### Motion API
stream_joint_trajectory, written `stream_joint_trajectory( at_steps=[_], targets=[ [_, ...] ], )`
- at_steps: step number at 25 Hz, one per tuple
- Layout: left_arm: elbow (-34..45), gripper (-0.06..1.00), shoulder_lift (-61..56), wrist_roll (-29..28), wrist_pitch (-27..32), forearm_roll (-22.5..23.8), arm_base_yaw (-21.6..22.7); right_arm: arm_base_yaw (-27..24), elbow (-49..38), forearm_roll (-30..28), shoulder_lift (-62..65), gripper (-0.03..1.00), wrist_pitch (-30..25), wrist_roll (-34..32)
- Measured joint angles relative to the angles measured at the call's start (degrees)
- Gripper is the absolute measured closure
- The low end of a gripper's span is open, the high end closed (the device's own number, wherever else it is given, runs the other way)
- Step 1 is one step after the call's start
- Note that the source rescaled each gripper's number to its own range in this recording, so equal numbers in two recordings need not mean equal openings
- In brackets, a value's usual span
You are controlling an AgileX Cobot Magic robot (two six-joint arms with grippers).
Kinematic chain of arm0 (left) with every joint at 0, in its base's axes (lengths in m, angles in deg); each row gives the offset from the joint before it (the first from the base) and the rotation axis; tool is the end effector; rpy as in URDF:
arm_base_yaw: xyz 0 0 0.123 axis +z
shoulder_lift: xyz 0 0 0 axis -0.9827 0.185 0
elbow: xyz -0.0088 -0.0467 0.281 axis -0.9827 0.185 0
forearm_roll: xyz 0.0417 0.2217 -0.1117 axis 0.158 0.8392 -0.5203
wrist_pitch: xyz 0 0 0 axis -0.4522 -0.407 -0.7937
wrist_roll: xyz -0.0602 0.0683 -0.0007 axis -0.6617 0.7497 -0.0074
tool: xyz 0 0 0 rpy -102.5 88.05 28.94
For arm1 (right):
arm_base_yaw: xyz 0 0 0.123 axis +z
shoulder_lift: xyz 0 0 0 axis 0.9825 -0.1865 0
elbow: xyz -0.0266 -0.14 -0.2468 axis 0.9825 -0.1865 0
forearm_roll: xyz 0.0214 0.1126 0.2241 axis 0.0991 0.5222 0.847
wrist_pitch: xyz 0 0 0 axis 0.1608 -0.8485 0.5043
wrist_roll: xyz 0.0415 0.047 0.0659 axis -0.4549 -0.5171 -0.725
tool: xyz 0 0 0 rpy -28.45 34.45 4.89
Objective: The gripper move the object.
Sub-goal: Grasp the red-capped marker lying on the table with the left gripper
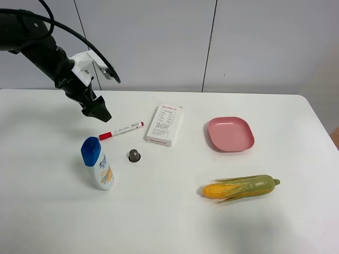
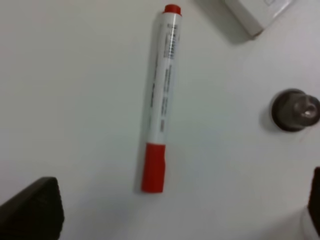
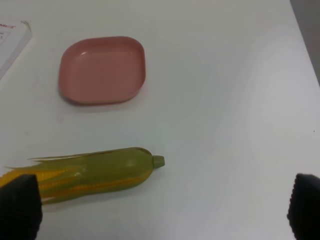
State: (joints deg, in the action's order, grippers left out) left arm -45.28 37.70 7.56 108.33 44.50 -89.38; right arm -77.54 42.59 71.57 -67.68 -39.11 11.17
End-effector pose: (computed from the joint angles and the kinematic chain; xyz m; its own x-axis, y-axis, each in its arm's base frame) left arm 0.3890 -0.0976 0.2114 -0.5121 0.7416 -0.4333 0.8238 0.5669 -0.0033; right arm -0.0033 -0.0001 0.2726 -0.4697 0.0055 -0.8828 -0.0207 0.9996 0.0172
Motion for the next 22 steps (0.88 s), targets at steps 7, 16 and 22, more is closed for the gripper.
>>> stream_joint_trajectory(
  at_steps=[7,16,22],
  targets=[
    [0.0,-0.05,4.71,8.56,-6.3,-2.07,-3.63,0.0,0.0,-0.34,0.0,-0.03,0.0,0.0],
    [-1.8,-0.05,10.45,11.92,-8.64,-3.78,-4.94,0.0,0.0,0.0,0.0,-0.03,0.0,0.0],
    [-6.68,-0.05,14.95,9.19,-8.48,-4.06,-4.94,0.0,0.0,0.0,0.0,-0.03,0.0,0.0]
  ],
)
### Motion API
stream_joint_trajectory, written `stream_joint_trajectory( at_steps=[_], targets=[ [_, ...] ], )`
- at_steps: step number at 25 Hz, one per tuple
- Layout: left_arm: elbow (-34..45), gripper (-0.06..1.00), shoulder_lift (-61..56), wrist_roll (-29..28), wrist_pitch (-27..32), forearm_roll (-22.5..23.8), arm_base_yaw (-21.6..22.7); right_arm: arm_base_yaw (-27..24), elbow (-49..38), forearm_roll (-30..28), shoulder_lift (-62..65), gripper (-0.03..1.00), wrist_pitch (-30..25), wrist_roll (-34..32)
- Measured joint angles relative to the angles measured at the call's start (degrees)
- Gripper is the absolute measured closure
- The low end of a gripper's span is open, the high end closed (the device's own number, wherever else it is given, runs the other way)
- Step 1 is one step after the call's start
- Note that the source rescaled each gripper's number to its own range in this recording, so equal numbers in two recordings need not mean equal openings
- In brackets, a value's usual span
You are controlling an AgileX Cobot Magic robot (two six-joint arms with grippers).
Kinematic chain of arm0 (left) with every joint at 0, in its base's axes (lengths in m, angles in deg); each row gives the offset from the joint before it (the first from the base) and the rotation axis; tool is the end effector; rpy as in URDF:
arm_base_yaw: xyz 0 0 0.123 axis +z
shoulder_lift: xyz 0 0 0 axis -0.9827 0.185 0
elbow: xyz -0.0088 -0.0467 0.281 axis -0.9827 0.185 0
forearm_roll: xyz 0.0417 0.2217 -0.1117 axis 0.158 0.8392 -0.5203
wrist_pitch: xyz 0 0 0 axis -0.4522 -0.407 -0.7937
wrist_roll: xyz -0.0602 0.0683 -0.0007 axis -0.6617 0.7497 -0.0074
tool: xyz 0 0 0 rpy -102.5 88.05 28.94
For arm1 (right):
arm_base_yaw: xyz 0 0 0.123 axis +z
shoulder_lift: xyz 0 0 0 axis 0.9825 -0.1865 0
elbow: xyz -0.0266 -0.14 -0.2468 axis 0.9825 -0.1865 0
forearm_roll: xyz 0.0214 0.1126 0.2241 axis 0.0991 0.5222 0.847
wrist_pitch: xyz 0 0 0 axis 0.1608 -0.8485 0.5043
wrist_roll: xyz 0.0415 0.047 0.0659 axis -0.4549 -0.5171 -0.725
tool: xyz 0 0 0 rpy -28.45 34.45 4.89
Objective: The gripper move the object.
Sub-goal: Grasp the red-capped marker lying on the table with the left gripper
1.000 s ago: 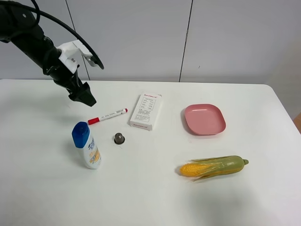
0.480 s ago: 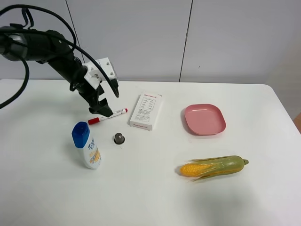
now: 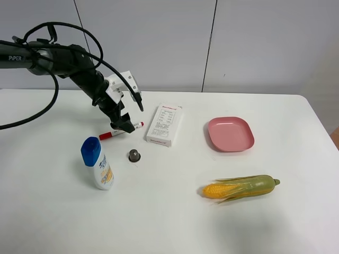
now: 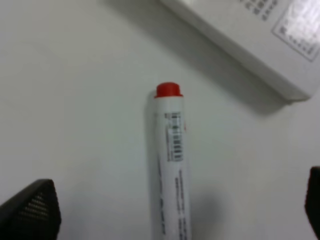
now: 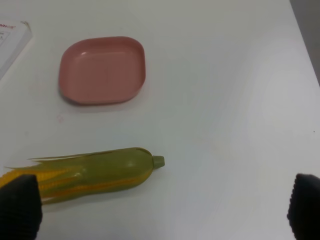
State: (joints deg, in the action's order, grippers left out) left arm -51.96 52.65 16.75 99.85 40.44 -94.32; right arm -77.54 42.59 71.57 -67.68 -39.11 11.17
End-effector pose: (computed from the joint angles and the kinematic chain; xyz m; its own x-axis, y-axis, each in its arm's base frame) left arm 0.4253 -0.1432 0.1354 -0.3850 0.8084 -0.4452 0.8942 0.4462 0.0371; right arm -0.0033 -0.0001 0.2726 -0.4697 0.0055 -0.8828 -0.0207 0.9996 0.0172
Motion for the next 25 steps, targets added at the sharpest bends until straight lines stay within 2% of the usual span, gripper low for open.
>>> stream_joint_trajectory(
  at_steps=[25],
  targets=[
    [-1.15,-0.06,5.9,-0.57,-4.65,2.06,-0.71,0.0,0.0,0.0,0.0,-0.03,0.0,0.0]
  ],
)
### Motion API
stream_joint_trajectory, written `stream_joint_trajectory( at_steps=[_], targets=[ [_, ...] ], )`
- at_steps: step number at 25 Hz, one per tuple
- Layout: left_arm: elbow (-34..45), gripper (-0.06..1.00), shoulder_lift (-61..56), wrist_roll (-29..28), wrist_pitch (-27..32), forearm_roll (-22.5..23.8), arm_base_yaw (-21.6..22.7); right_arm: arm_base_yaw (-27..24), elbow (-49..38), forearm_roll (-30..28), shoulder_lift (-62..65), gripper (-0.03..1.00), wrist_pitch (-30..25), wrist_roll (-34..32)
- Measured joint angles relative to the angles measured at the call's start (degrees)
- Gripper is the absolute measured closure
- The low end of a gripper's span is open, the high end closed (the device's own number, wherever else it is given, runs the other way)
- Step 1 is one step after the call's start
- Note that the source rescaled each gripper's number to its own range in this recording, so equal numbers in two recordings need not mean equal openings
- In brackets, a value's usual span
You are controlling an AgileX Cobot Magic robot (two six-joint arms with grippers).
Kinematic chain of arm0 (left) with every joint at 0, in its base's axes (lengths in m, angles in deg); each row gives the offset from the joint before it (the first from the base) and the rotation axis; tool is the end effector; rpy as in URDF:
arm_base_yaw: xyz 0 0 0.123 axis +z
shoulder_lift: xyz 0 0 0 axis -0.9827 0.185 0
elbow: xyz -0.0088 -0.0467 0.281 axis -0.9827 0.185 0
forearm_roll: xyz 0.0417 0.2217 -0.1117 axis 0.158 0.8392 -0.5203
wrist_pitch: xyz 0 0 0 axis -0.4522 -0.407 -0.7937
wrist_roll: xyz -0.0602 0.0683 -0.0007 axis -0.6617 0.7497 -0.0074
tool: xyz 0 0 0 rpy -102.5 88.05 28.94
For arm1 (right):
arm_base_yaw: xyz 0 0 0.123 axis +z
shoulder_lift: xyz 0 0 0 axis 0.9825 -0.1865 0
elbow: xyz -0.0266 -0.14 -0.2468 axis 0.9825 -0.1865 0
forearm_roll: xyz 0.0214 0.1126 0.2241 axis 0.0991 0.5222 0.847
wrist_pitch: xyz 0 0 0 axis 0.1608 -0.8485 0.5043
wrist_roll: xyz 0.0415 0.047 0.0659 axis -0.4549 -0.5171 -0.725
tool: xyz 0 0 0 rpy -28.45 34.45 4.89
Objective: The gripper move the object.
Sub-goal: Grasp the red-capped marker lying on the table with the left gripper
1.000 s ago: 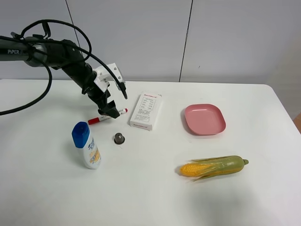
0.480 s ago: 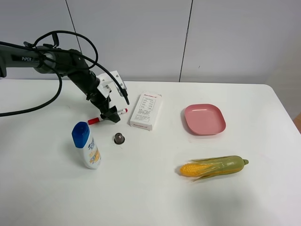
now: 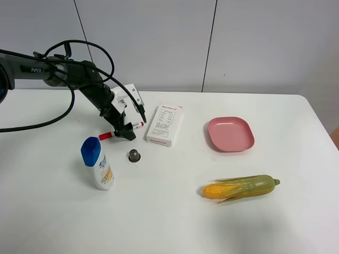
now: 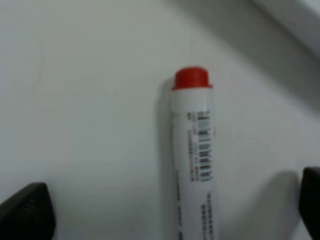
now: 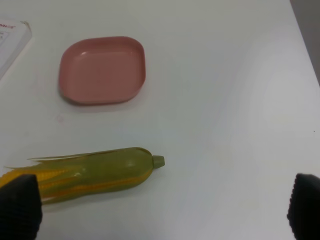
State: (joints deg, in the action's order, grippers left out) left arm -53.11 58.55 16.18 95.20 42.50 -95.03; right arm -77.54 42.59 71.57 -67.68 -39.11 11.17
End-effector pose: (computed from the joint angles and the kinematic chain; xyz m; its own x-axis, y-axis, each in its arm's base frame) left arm 0.4339 -0.1467 0.0945 -0.3905 0.8268 -0.4050 0.8912 0.4497 0.0588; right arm -0.0033 -0.0001 0.2726 -0.4697 0.0055 -0.8828 -0.0207 0.9996 0.0172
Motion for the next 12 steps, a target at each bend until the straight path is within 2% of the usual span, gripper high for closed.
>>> stream_joint_trajectory(
  at_steps=[8,9,10,11,12],
  targets=[
    [0.0,-0.04,0.06,0.0,-1.07,0.0,-0.52,0.0,0.0,0.0,0.0,-0.03,0.0,0.0],
    [0.0,0.01,0.06,0.0,-1.01,0.0,-0.52,0.0,0.0,0.0,0.0,-0.03,0.0,0.0],
    [0.0,0.11,0.06,0.0,-0.78,0.0,-0.52,0.0,0.0,0.0,0.0,-0.03,0.0,0.0],
    [0.0,0.22,0.06,0.0,-0.23,0.0,-0.52,0.0,0.0,0.0,0.0,-0.03,0.0,0.0],
    [0.0,0.39,0.06,0.0,0.42,0.0,-0.52,0.0,0.0,0.0,0.0,-0.03,0.0,0.0]
  ],
)
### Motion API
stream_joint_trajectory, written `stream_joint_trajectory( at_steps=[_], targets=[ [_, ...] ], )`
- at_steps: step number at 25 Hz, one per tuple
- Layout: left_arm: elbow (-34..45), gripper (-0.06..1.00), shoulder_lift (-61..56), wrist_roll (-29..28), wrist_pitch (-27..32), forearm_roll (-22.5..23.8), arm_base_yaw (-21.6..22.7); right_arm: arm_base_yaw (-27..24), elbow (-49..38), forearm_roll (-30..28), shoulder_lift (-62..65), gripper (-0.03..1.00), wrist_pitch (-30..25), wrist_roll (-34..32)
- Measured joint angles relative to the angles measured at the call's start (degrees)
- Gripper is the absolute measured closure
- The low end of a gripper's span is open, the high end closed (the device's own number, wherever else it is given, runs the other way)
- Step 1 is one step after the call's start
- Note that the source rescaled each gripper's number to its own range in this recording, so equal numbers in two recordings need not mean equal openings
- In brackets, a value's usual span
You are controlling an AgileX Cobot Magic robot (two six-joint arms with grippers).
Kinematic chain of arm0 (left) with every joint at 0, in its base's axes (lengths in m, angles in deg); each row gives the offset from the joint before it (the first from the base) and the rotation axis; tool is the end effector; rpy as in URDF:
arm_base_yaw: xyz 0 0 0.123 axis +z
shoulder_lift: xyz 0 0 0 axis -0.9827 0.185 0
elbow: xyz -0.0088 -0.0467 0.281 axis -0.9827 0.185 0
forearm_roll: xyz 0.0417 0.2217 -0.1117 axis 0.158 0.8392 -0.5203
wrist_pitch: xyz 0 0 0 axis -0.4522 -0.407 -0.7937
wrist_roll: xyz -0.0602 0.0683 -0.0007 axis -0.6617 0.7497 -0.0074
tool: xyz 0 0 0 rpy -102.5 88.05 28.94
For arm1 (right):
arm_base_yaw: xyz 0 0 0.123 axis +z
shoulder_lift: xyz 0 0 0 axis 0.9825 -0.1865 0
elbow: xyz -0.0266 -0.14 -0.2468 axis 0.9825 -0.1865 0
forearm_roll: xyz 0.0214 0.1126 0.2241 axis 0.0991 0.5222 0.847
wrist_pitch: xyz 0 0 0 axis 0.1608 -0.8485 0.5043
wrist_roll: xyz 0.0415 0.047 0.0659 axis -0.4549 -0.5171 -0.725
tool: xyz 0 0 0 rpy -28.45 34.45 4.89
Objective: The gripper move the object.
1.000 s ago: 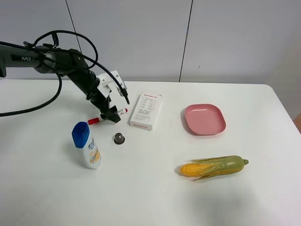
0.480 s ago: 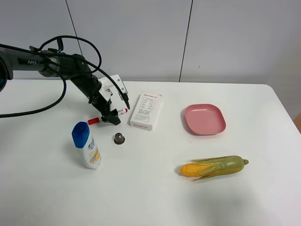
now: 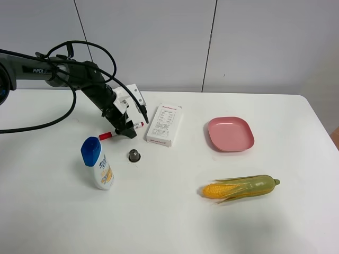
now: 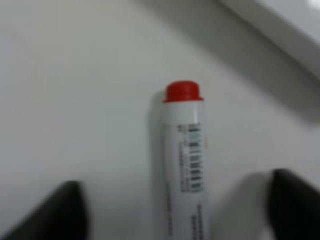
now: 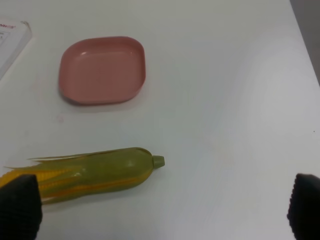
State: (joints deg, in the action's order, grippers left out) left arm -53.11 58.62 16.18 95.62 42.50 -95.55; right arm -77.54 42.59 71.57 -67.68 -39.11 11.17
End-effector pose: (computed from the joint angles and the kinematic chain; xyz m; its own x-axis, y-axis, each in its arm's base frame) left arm 0.4318 -0.1507 0.0938 -0.3841 0.8314 -0.4016 0.8969 0.4393 0.0517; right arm -0.0033 -0.0001 0.2726 -0.4697 0.0055 -0.8828 -0.0207 0.9996 0.0172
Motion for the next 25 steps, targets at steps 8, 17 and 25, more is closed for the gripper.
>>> stream_joint_trajectory(
  at_steps=[8,17,25],
  targets=[
    [-0.05,0.93,-0.22,0.0,4.7,0.18,0.0,0.0,0.0,0.0,0.0,-0.03,0.0,0.0],
    [-0.05,0.93,-11.5,-4.24,7.79,2.68,-0.25,0.0,0.0,0.0,0.0,-0.03,0.0,0.0],
    [-0.38,0.93,-21.96,-23.61,12.18,5.94,-8.09,0.0,0.0,0.0,0.0,-0.03,0.0,0.0]
  ],
)
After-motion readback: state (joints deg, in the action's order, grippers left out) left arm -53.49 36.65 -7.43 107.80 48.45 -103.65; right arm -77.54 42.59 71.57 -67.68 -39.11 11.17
